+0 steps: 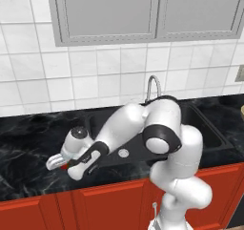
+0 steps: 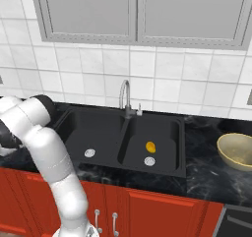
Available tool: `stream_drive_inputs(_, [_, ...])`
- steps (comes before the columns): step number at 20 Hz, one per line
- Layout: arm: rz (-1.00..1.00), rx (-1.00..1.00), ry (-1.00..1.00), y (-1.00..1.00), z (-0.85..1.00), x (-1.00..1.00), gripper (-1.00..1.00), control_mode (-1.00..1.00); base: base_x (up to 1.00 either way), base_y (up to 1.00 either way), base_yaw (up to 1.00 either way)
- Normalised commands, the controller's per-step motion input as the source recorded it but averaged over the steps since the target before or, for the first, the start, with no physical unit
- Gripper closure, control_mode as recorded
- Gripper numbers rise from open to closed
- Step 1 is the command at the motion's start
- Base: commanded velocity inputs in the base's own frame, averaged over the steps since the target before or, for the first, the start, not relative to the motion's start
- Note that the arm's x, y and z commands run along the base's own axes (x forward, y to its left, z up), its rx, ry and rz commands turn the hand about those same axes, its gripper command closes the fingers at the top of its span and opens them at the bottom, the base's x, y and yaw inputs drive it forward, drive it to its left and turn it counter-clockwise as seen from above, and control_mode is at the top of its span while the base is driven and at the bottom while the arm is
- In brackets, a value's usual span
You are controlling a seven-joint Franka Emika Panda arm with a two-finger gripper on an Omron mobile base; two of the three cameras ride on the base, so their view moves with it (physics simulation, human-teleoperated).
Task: Remove the mango and tomato from the sink. Then move the bowl and cup from the counter to the sink for washing.
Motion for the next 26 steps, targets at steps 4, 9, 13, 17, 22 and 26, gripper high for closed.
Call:
stream_drive_inputs(4, [0.00,0.00,0.00,0.16,-0.21,0.01,1.00,-1.00,0.00,0.00,0.00])
stream_drive_inputs(9, [0.00,0.00,0.00,0.15,-0.20,0.00,1.00,-1.00,0.00,0.00,0.00])
stream_drive_inputs(13, [0.00,0.00,0.00,0.14,-0.18,0.00,-1.00,-1.00,0.00,0.00,0.00])
stream_drive_inputs(17, [0.00,0.00,0.00,0.10,-0.12,0.01,-1.00,-1.00,0.00,0.00,0.00])
stream_drive_inputs(22, [0.00,0.00,0.00,0.02,0.16,0.00,-1.00,-1.00,0.00,0.00,0.00])
stream_drive_inputs(26, [0.00,0.00,0.00,0.00,0.26,-0.10,-1.00,-1.00,0.00,0.00,0.00])
